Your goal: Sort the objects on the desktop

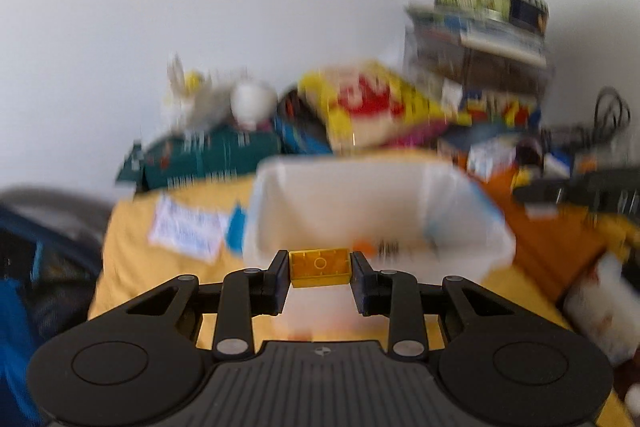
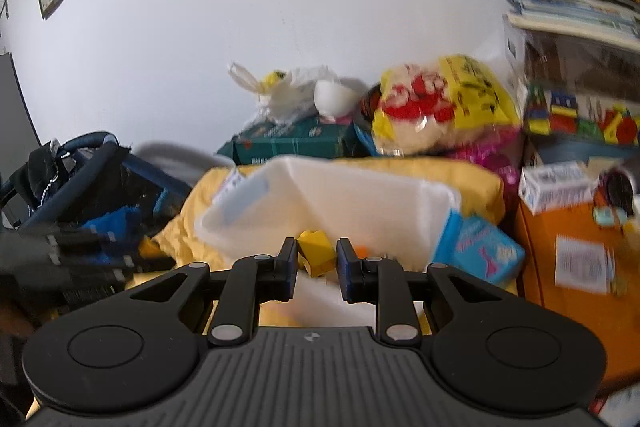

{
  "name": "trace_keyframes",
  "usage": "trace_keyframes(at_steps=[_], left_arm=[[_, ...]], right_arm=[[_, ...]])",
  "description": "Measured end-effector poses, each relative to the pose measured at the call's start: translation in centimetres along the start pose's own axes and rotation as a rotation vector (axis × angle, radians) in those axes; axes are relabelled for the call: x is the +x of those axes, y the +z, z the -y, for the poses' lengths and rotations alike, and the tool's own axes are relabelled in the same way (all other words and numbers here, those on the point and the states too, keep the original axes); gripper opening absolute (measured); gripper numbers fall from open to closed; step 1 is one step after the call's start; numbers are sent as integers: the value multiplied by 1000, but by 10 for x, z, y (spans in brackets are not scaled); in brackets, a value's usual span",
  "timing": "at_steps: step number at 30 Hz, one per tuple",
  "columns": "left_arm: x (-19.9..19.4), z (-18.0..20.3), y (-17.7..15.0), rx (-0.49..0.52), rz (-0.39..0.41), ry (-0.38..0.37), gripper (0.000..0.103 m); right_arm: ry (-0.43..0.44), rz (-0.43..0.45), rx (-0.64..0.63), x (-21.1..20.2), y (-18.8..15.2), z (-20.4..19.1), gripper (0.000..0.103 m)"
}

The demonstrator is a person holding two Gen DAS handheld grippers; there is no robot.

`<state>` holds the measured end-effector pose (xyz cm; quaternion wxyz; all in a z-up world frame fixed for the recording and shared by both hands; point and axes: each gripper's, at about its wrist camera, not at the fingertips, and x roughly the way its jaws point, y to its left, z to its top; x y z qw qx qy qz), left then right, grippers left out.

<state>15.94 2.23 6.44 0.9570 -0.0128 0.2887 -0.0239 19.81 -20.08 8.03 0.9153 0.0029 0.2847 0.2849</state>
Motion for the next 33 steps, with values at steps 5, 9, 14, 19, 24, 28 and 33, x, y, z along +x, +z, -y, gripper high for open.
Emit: trace_keyframes(at_steps=[5,9,14,19,24,28,33], left_arm=[[12,-6,51,-35,35,-11,35],[29,3,69,-13,39,-4,35],[50,15,79,19,2,-11,35],[70,21,68,63,-49,60,66],[69,9,47,36,-71,62,66],[58,-2,16,25,-77,71,66],[52,-10,-37,39,-109,72,66]], right_arm=[[-14,20,-31,14,28,1,24],[-30,11,-37,25,43,8,24],[-50,-32,-30,45,49,19,24],[-87,-98,-6,68,43,33,55],[-82,-98,15,65,31,41,57],[-74,-90,19,53,14,38,57],[-6,-94,-47,30,-41,3,57]])
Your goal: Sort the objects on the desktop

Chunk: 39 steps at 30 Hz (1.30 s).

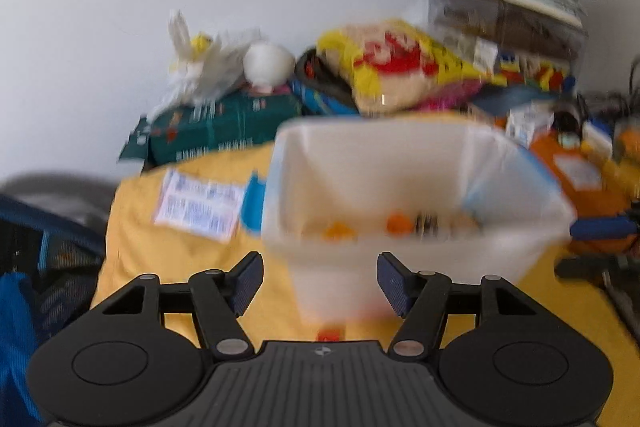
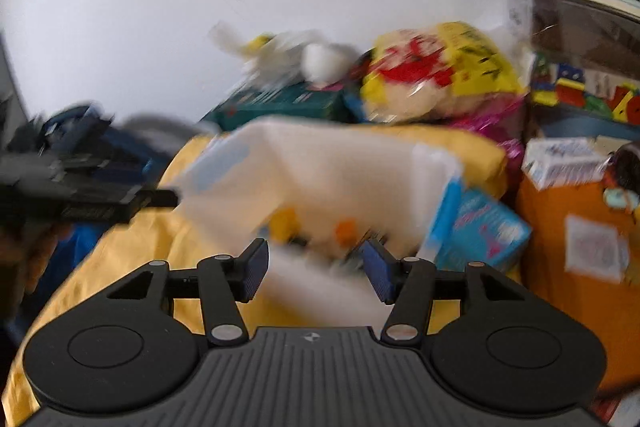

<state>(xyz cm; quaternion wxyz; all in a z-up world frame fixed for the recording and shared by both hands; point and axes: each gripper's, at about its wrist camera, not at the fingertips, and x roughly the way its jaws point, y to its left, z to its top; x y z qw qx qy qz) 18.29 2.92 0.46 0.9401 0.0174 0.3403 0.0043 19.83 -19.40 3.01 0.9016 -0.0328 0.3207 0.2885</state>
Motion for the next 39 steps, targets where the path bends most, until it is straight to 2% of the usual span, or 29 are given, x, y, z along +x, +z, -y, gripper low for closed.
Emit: trace_keyframes(at_steps=[2,6,8,14,15,17,18,19,20,21,22,29,33,39], left_arm=[[13,2,-23,42,-54,8,66],[42,4,-49,63,-105,12,66],[55,4,-55,54,-119,5,66],[84,15,-59,98,-124,-15,65],[89,15,-61,98,-129,-12,63],[101,13,-63,82,-153,-17,48],[103,11,-65,71,-161,-21,37],[104,10,-66,60,-157,-23,35],[104,9,-67,55,-147,-22,32],[103,9,-68,59,-143,-21,24],[102,9,-69,63,-141,-23,22],[73,-1,-64,41,-91,-40,22],[40,-5,-51,3,-34,-50,22],[-16,3,-19,-37,47,-107,22]], right_arm=[[19,-47,-53,5,-28,-17,57],[20,-167,-130,36,-75,-41,54],[13,-203,-141,50,-87,-45,54],[39,-232,-162,70,-103,-53,54],[42,-232,-167,73,-104,-54,54],[37,-235,-179,79,-109,-56,52],[34,-231,-174,82,-109,-56,52],[33,-226,-167,84,-108,-57,51],[33,-221,-159,85,-107,-56,44],[38,-221,-153,87,-106,-56,42],[42,-221,-149,87,-106,-56,42],[47,-193,-117,69,-104,-49,42],[36,-164,-64,45,-97,-37,42],[45,-44,-19,-7,-60,-31,42]])
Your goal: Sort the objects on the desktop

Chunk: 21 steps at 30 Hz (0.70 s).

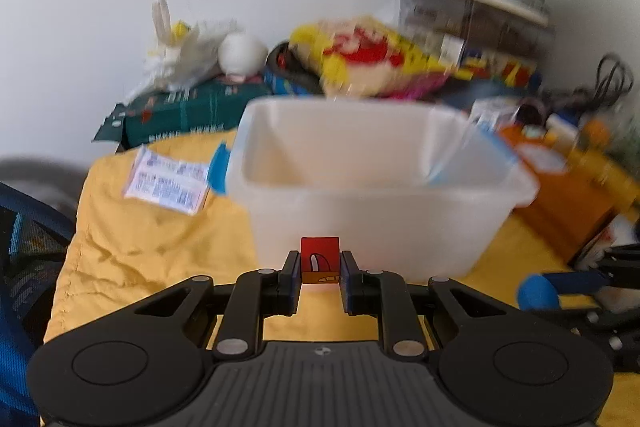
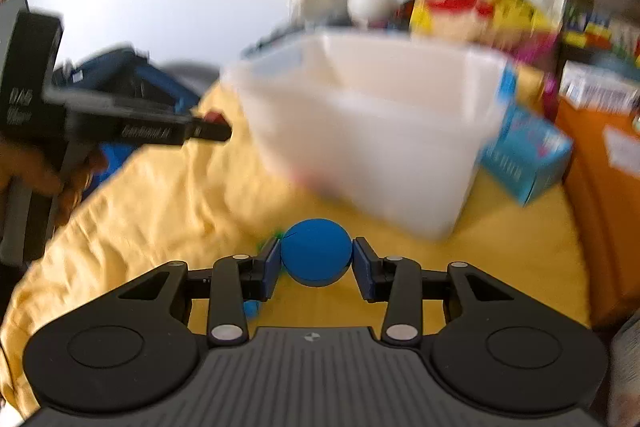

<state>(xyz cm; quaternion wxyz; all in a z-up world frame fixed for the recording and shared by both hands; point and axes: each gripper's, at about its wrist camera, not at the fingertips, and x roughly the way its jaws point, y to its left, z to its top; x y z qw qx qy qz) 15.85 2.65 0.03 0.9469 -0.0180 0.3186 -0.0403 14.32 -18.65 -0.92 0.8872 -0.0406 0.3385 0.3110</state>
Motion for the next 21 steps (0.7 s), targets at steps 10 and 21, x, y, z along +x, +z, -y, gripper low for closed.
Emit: trace_keyframes(at_steps=[10,21], left_arm=[[-32,33,69,13,100,-25,22],[-12,39,124,13,118,-6,22]], right_arm=[[-31,156,41,-40,81,18,42],[-78,176,69,-29,135,51,42]])
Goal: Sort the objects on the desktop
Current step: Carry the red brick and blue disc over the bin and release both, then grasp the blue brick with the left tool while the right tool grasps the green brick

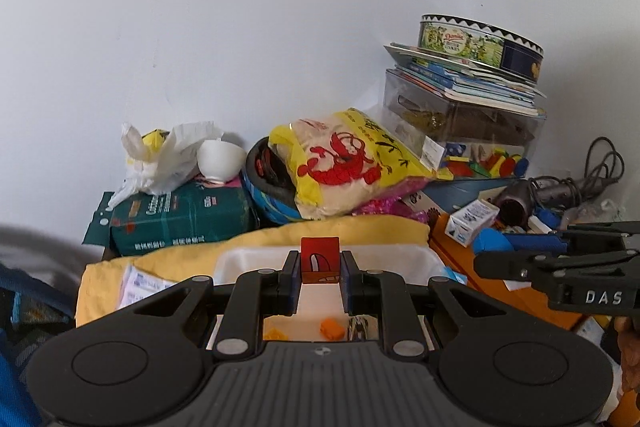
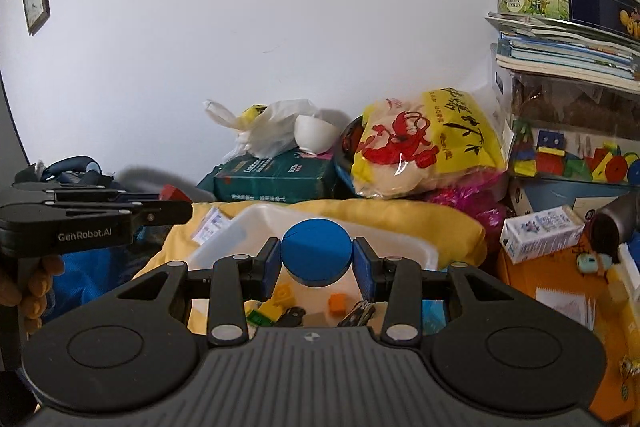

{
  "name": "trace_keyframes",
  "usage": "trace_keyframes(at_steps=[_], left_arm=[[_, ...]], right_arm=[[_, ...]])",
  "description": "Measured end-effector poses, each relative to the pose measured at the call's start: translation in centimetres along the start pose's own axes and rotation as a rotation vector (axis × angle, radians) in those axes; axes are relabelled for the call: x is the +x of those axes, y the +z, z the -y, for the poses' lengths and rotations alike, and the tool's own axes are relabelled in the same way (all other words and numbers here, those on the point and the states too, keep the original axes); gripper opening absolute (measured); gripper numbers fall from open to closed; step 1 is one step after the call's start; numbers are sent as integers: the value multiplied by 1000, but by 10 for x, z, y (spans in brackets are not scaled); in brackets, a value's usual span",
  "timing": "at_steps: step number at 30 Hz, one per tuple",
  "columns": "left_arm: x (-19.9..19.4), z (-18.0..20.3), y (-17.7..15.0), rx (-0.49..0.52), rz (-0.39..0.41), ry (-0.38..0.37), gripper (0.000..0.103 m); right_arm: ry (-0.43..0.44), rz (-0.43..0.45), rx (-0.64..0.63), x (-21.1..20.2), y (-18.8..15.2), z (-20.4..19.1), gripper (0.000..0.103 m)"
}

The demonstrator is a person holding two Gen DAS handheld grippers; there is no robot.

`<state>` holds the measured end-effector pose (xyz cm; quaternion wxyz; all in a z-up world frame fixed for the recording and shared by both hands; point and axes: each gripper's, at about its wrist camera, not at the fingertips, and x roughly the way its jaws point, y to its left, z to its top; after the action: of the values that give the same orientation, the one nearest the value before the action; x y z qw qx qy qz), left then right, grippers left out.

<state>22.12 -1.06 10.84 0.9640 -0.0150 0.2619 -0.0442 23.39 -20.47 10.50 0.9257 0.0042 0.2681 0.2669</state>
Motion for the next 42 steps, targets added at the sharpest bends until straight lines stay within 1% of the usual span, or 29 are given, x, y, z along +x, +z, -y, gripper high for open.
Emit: trace_keyframes(at_steps=[3,8,9,10,11,12,13,14,18,22,27,32,35,39,42], left_arm=[[9,-2,6,12,-8,17,22],[26,-7,7,13,-43,37,23],[30,-7,5,10,-52,43,26],[33,-9,4,2,-67,45,37],[36,-10,1,-2,-78,52,43],[38,-11,-1,-2,-84,66,50],[39,-12,-5,3,-88,82,50],[39,-13,-8,11,-92,82,50],[32,-15,-25,26,-103,79,50],[17,-11,-56,22,-120,54,50],[-3,0,-115,24,-169,21,50],[-5,19,-181,37,-271,-9,50],[5,32,-212,73,-320,-16,50],[22,39,-236,77,-376,0,50],[28,38,-244,84,-372,-11,49]], right_arm=[[-9,-12,-6,9,4,5,42],[-30,-64,-3,32,6,13,42],[-38,-75,-1,37,5,15,43],[-44,-84,1,42,4,17,44],[-51,-101,7,49,3,19,45],[-57,-119,18,54,1,22,52],[-61,-125,24,57,0,23,56],[-67,-125,22,58,-2,25,58],[-65,-118,20,52,-9,28,58],[-47,-109,42,39,-20,30,58],[-27,-87,33,15,-43,22,58],[-25,-86,-26,-5,-75,2,58],[-13,-121,-39,-8,-95,-8,59],[0,-177,-62,-8,-118,-18,59],[1,-197,-89,-8,-129,-26,63]])
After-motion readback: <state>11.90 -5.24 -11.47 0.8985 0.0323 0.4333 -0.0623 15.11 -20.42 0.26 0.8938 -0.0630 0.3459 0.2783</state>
